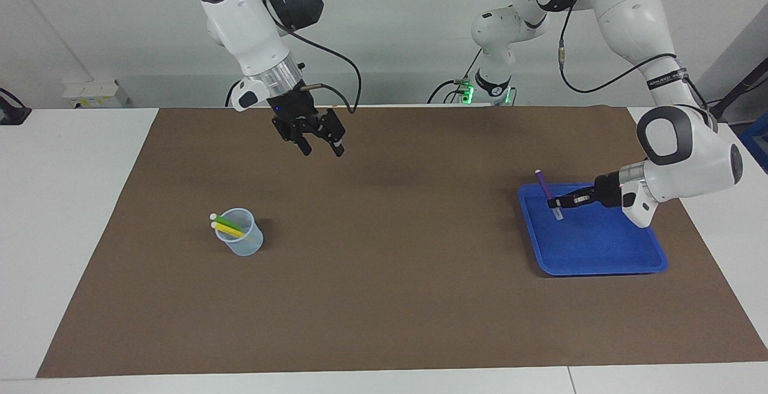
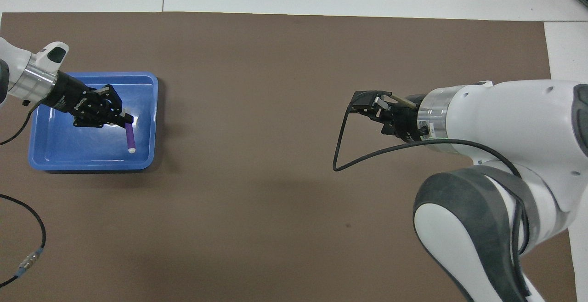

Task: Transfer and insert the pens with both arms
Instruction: 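Lift the purple pen with the left gripper while the right gripper approaches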

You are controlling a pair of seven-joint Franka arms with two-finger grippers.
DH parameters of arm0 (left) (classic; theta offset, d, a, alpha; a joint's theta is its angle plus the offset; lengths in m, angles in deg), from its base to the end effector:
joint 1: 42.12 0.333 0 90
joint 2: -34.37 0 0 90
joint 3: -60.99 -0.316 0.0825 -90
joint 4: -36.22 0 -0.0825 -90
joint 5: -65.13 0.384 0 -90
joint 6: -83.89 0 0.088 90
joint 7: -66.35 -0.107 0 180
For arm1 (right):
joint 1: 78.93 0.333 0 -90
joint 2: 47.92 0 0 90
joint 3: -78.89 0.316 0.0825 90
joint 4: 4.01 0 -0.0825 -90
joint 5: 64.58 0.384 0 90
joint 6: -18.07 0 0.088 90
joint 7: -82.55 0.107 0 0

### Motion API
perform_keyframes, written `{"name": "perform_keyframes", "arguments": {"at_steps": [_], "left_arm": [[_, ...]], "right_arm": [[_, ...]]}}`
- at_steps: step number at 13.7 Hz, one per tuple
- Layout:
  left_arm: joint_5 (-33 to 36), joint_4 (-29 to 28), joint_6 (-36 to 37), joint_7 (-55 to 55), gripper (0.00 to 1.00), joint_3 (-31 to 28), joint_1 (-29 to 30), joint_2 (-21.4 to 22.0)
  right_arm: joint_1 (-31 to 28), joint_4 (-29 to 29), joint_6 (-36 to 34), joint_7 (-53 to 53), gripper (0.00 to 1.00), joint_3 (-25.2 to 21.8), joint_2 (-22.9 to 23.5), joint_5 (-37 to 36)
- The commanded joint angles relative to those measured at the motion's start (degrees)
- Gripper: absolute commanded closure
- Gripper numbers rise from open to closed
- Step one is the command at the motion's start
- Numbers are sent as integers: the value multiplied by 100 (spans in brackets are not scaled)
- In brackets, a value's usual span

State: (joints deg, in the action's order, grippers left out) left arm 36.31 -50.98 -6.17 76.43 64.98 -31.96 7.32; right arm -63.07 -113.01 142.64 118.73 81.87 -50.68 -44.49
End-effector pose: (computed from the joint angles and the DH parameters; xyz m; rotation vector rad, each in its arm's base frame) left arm 0.6445 0.0241 0.3751 2.5188 0.5043 -0.5739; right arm 0.5415 0.1992 0.5527 -2.6396 0.6124 -0.1860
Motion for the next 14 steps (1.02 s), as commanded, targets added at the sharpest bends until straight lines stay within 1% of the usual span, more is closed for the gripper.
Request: {"name": "perform_keyframes", "arguments": {"at_steps": [1, 3, 5, 6, 7, 9, 10, 12, 14], "left_arm": [[-264, 28, 164, 661, 100, 119, -102, 51], [-458, 55, 164, 1344, 100, 216, -137, 51], [-966, 28, 77, 2152, 100, 313, -173, 60], [-1047, 28, 76, 2539, 100, 322, -269, 69], [-1065, 20, 76, 2700, 100, 339, -365, 78], [-1144, -7, 50, 2806, 100, 453, -497, 104], [-1153, -24, -28, 3103, 100, 454, -620, 104], [-1284, -77, -240, 4120, 100, 471, -779, 104], [-1443, -130, -240, 4572, 100, 471, -981, 122]], "right_arm": [[13, 55, 277, -50, 13, 45, 48, 206], [57, 46, 357, 20, 20, 80, 48, 425], [75, 46, 366, 344, 22, 115, 39, 532], [197, 37, 383, 581, 23, 115, 39, 532], [302, 46, 401, 801, 24, 115, 48, 540], [426, -16, 681, 1144, 26, 115, 48, 540], [496, -16, 743, 1320, 26, 115, 82, 540], [584, -16, 832, 1453, 27, 115, 118, 532], [725, -16, 849, 1471, 34, 115, 196, 532]]}}
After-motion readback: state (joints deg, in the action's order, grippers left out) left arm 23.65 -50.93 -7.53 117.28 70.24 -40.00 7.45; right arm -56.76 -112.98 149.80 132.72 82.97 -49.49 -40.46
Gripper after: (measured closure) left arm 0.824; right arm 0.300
